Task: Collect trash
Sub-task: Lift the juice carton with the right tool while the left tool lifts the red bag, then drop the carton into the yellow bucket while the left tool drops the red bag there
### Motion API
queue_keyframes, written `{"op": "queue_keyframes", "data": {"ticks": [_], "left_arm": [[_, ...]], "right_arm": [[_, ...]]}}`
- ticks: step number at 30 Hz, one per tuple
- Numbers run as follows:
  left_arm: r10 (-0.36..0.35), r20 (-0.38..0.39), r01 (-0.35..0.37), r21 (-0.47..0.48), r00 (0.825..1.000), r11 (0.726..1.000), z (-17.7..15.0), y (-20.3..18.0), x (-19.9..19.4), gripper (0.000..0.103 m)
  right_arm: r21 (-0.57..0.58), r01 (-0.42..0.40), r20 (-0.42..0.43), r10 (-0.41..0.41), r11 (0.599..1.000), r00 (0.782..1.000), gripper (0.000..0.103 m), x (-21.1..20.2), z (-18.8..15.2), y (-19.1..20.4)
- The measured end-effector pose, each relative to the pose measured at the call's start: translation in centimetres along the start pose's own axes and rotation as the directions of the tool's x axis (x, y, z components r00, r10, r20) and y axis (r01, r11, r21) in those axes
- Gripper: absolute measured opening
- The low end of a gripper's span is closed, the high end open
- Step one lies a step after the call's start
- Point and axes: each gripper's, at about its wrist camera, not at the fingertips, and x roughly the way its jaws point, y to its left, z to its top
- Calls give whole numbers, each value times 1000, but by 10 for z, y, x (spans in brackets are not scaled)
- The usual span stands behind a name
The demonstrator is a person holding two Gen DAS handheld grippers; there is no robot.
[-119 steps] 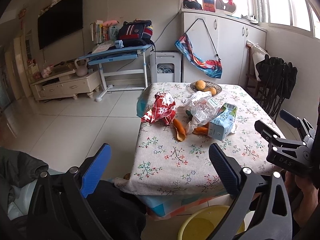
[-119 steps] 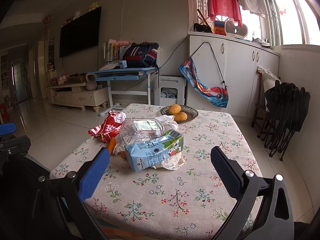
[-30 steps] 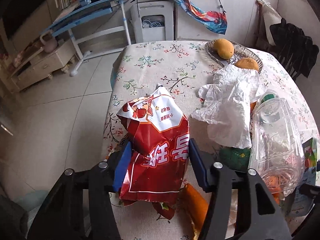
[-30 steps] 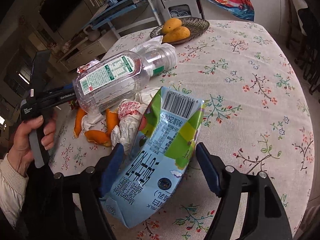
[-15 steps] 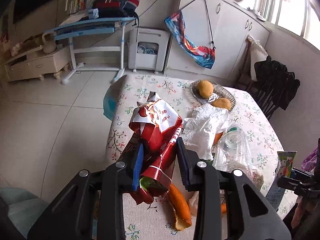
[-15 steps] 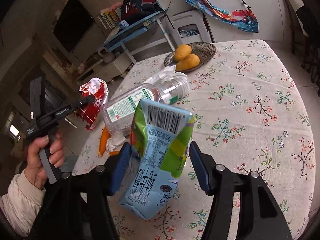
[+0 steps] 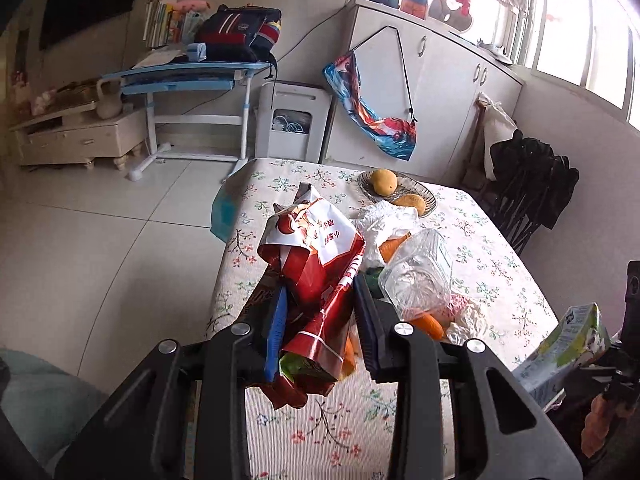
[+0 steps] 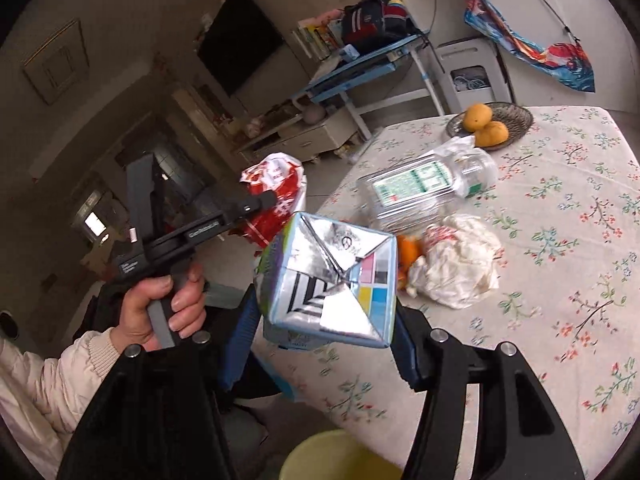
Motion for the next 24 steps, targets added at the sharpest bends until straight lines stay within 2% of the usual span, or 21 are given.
{"op": "queue_keyframes", "data": {"ticks": [3, 7, 10, 12, 14, 15, 16, 17, 19, 21, 24], "left_arm": [[-9, 0, 9, -8, 1000, 1000, -10, 3, -11, 31], [-24, 15, 24, -7, 1000, 1000, -18, 3, -23, 31], [-33, 21, 33, -1, 999, 999, -22, 3, -32, 31], [-40, 20, 40, 4, 999, 999, -27, 2, -38, 31], [-41, 20, 41, 12, 999, 999, -32, -1, -43, 31], [-44, 20, 44, 14, 999, 999, -34, -2, -46, 31], [-49, 19, 48, 15, 999, 999, -37, -2, -48, 31], [-50, 19, 50, 17, 999, 999, -39, -3, -51, 31], [-50, 16, 50, 28, 999, 998, -43, -7, -56, 31], [-57, 10, 57, 38, 998, 998, -50, -13, -62, 31], [-71, -5, 71, 68, 997, 995, -61, -23, -71, 31]], "right_arm": [[-33, -81, -63, 79, 996, 995, 58, 1, -15, 19], [-70, -152, -219, 133, 986, 966, 58, 13, -45, 44], [-98, -157, -353, 113, 983, 929, 58, 33, -72, 55], [-116, -147, -446, 81, 982, 891, 59, 49, -90, 61], [-125, -130, -521, 46, 984, 852, 68, 63, -104, 62], [-135, -118, -543, 26, 984, 839, 73, 68, -109, 61], [-146, -107, -551, 9, 983, 835, 72, 71, -111, 61], [-142, -104, -549, 9, 984, 836, 73, 71, -110, 59], [-129, -95, -511, 16, 987, 860, 76, 67, -102, 56], [-100, -73, -437, 22, 992, 899, 78, 54, -91, 49], [-62, 11, -298, -29, 998, 954, 81, 31, -80, 39]]}}
